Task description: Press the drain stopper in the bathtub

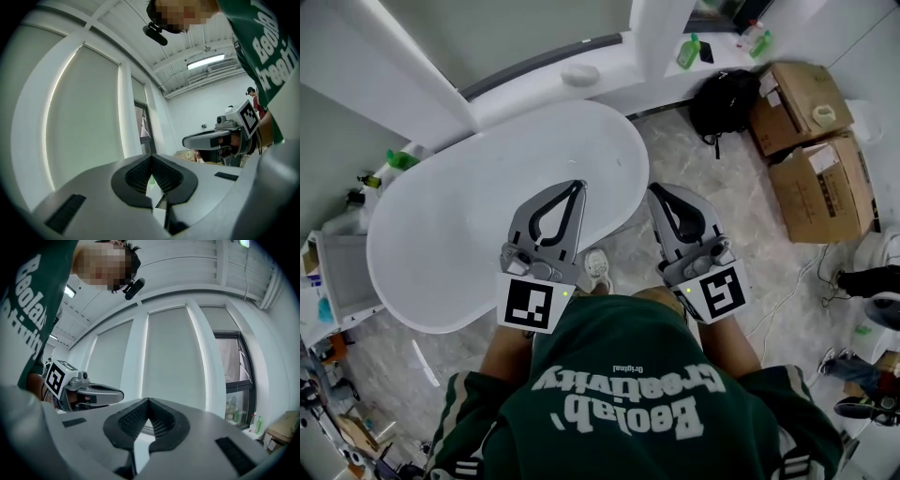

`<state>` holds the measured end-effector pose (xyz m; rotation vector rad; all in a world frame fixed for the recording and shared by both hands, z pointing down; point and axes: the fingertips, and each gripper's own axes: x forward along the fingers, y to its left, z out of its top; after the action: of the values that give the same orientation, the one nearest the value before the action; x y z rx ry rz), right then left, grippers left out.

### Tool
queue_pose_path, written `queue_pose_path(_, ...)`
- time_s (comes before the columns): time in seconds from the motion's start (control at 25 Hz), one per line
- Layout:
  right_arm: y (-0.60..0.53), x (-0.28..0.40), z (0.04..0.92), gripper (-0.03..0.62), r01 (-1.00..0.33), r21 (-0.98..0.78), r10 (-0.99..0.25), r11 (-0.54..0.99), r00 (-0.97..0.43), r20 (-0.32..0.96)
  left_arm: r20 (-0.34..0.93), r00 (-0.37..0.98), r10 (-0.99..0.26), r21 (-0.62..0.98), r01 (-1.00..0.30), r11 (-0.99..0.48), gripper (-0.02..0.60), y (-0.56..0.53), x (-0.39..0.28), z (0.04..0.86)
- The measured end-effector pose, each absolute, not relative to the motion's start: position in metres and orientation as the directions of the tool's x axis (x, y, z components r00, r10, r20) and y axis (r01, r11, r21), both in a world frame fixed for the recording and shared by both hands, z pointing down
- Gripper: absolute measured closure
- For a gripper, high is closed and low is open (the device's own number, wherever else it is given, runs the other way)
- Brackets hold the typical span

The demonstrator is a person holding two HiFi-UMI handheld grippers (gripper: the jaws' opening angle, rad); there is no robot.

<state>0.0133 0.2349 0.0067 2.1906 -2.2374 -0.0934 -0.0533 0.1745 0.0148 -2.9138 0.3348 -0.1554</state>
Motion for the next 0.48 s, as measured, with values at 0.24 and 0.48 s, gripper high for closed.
queue_pose_path(0.24,0.211,0.019,0.019,0.583,-0.999,0.049,-1.000,0.001,0.000,0.014,0.092,0.972,-0.216,-0.207,-0.193,-0.959,0.577,0.149,-0.048,0.024)
queue_pose_path(0.48,0.189,0.026,0.026,0.583,-0.999,0.036,-1.000,0.001,0.000,0.023,0.121,0.967,-0.222,-0.162,-0.202,-0.966,0.577,0.125,-0.043,0.041)
